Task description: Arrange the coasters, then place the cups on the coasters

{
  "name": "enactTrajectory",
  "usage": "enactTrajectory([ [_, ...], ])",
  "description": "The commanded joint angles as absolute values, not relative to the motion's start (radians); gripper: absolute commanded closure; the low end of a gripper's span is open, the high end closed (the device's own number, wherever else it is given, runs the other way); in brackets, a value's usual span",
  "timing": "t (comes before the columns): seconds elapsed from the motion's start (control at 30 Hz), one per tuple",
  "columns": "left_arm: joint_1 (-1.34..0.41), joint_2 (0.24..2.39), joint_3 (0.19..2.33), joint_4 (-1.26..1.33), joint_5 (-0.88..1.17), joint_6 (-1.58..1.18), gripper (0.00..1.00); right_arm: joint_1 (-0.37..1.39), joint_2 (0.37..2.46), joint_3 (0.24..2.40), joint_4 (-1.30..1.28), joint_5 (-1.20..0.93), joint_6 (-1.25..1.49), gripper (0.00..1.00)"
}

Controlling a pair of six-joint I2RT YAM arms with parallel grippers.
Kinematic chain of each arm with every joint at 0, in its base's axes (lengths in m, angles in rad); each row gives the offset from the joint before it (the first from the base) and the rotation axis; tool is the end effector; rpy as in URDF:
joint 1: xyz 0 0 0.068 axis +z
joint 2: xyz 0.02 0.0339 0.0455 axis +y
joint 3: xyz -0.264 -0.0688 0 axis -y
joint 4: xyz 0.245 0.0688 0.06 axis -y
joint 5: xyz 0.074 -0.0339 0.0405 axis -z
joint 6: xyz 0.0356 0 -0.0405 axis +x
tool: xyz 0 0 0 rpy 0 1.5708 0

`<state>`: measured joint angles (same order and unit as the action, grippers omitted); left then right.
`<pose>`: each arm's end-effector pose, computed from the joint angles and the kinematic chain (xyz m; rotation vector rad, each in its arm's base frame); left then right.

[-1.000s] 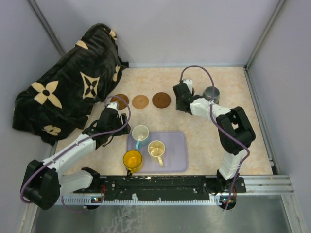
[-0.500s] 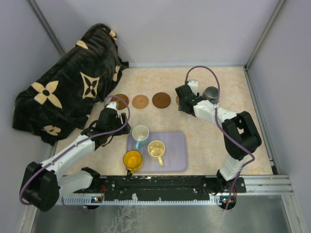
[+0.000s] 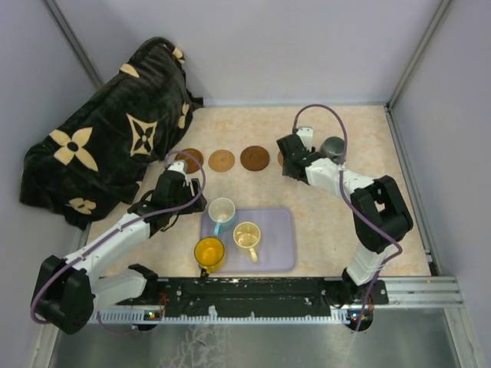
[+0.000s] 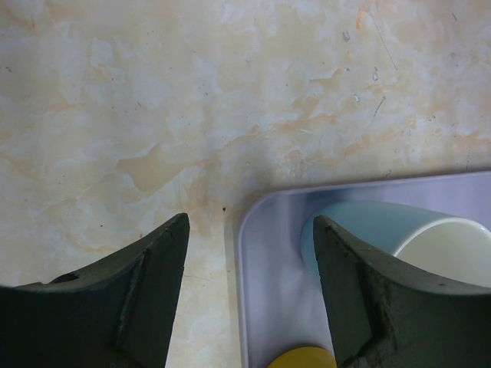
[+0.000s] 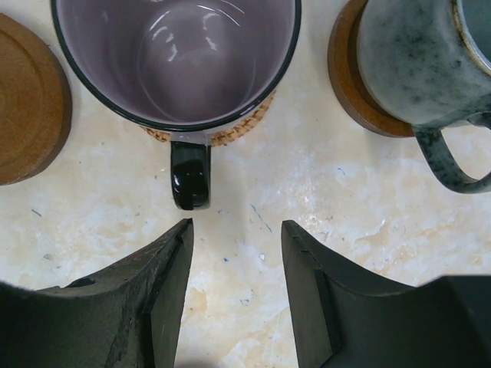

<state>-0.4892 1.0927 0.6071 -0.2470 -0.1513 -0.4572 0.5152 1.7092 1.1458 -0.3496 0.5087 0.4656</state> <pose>0.2006 -0.1007 0.2136 -0.0411 2.3131 -0.3134 0.3217 0.1622 0.2117 0.1489 2.3346 -0.1598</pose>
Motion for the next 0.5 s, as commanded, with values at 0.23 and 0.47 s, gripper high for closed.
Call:
enactTrajectory([
  [0.23, -0.495, 1.077, 0.598, -0.251, -0.139, -0.473, 0.28, 0.522, 1.674, 1.189, -0.272, 0.451, 0.44, 0.5],
  [0.47, -0.495, 1.074, 0.598, -0.256, -0.146, -0.469, 0.28, 0.516, 1.745, 1.236, -0.288, 0.484, 0.444, 0.5],
])
